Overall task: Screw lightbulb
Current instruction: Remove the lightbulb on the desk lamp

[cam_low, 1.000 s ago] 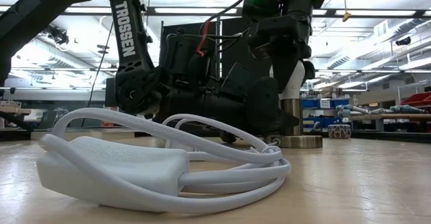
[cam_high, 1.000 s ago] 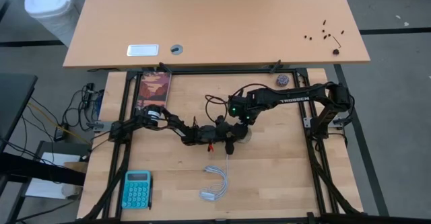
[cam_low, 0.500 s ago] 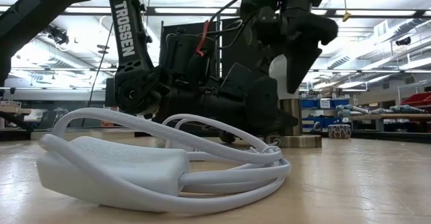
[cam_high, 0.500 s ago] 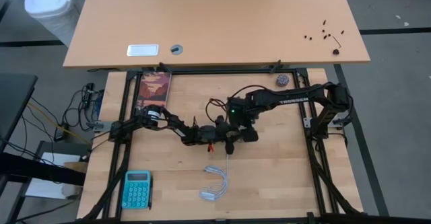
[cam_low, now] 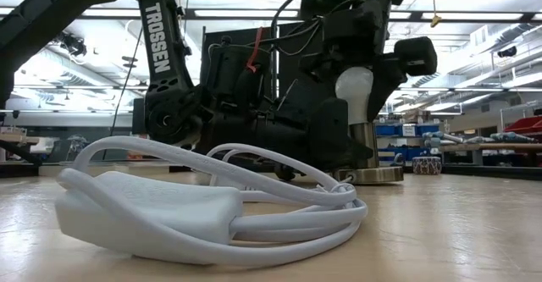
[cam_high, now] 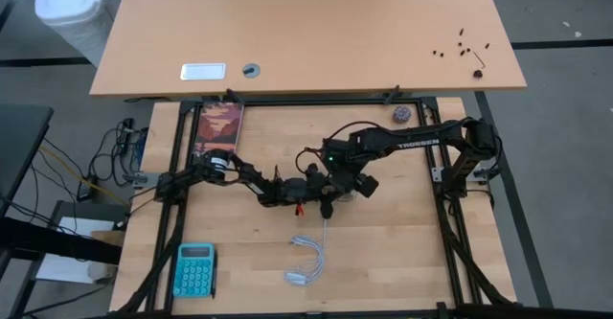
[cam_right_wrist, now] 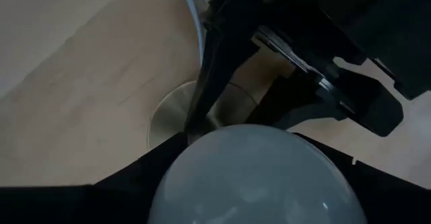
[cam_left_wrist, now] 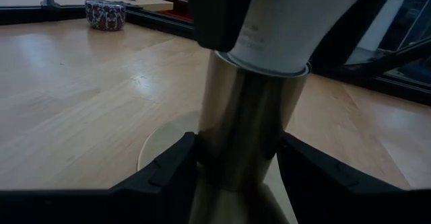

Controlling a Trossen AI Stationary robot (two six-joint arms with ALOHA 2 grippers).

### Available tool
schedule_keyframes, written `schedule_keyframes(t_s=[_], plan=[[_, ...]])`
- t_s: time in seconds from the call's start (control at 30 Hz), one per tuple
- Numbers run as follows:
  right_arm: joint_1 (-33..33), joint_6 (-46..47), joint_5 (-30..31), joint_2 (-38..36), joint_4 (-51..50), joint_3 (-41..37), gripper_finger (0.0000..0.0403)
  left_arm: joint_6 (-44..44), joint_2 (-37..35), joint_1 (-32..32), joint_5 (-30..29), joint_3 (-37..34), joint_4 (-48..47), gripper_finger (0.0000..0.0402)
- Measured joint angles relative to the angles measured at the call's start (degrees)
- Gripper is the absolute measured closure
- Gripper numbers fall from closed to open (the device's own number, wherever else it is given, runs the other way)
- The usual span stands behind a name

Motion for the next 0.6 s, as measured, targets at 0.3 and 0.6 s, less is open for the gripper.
schedule_keyframes(t_s=[0.3,0.6], plan=[[-0.1,6.1,2.0,0.0,-1.8,1.8,0.01,-1.0,0.0,0.0,0.0,0.0,0.0,0.0203],[-0.1,23.8,1.6,-0.1,-9.9,9.3,0.0086,-1.3,0.0,0.0,-0.4,0.1,-0.1,0.0203]])
